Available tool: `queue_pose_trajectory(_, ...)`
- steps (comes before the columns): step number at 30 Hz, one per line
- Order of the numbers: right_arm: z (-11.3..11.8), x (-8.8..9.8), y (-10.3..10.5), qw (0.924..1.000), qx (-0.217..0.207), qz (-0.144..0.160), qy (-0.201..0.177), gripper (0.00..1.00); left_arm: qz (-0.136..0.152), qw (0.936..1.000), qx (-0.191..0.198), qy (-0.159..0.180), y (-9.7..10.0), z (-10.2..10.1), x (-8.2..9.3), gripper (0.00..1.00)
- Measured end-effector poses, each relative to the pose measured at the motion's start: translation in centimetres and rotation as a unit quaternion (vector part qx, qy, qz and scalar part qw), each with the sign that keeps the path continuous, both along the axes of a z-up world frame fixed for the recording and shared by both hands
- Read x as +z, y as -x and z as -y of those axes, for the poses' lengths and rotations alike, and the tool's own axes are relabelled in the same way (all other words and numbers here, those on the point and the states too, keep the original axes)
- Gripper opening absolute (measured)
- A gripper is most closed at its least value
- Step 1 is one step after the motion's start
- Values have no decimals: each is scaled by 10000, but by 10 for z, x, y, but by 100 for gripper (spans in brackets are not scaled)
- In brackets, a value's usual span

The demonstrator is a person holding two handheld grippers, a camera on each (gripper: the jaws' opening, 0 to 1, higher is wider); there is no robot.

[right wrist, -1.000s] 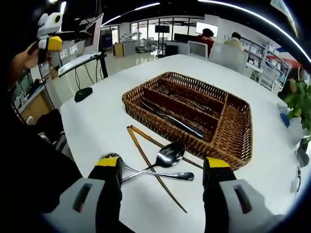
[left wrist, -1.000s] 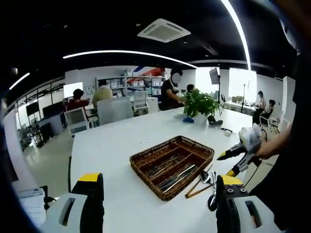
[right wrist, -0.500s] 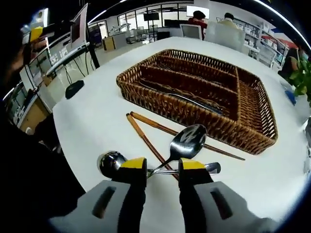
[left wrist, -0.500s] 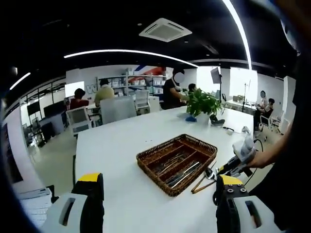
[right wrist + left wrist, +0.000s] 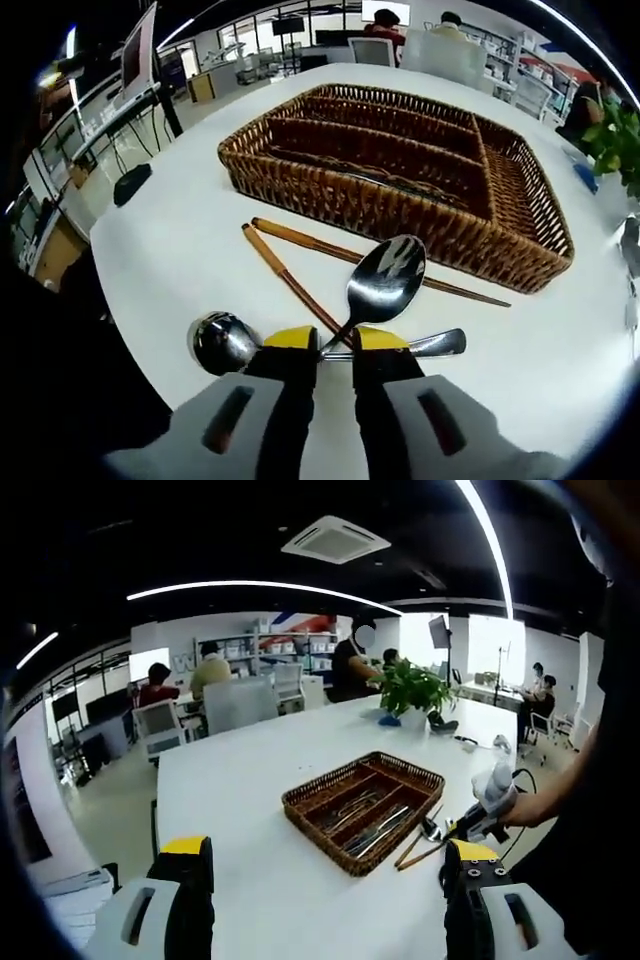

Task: Arrange the knives, forks, and spoons in their matching storage slots by inserting each utensil handle-first until every utensil is classified and aligned in the correct compartment

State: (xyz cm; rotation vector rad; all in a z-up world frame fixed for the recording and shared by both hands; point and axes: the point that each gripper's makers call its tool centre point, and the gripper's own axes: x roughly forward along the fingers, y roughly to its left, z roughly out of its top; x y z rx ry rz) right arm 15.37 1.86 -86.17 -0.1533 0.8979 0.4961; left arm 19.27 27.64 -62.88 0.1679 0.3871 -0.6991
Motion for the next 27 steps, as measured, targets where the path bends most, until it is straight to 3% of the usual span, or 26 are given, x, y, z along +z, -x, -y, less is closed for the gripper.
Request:
queue_pose_trajectory(2, -3, -4, 0, 9999, -140, -52, 75, 8, 12, 10000, -3, -2, 1, -3, 2, 100)
queue_pose_trajectory(3, -1, -6, -2, 9993, -287, 9, 254, 7, -24, 10000, -74, -18, 1, -18, 1, 100)
queue_pose_trajectory(4, 1, -7, -4, 9987, -383, 62, 320, 5, -24, 9999, -99, -24, 0, -19, 1, 100)
queue_pose_trajectory(6, 2, -5, -10, 9967, -735, 141, 314, 3, -23, 9998, -205, -32, -5, -30, 4, 100)
queue_pose_trajectory(11, 2, -5, -12, 9953, -957, 93, 136, 2, -15, 9998, -211, -19, -8, -33, 5, 100)
queue_pose_trajectory(27, 5, -3, -12, 9973, -721, 3, -122, 1, 3, 9997, -246, 41, -21, -16, -1, 100)
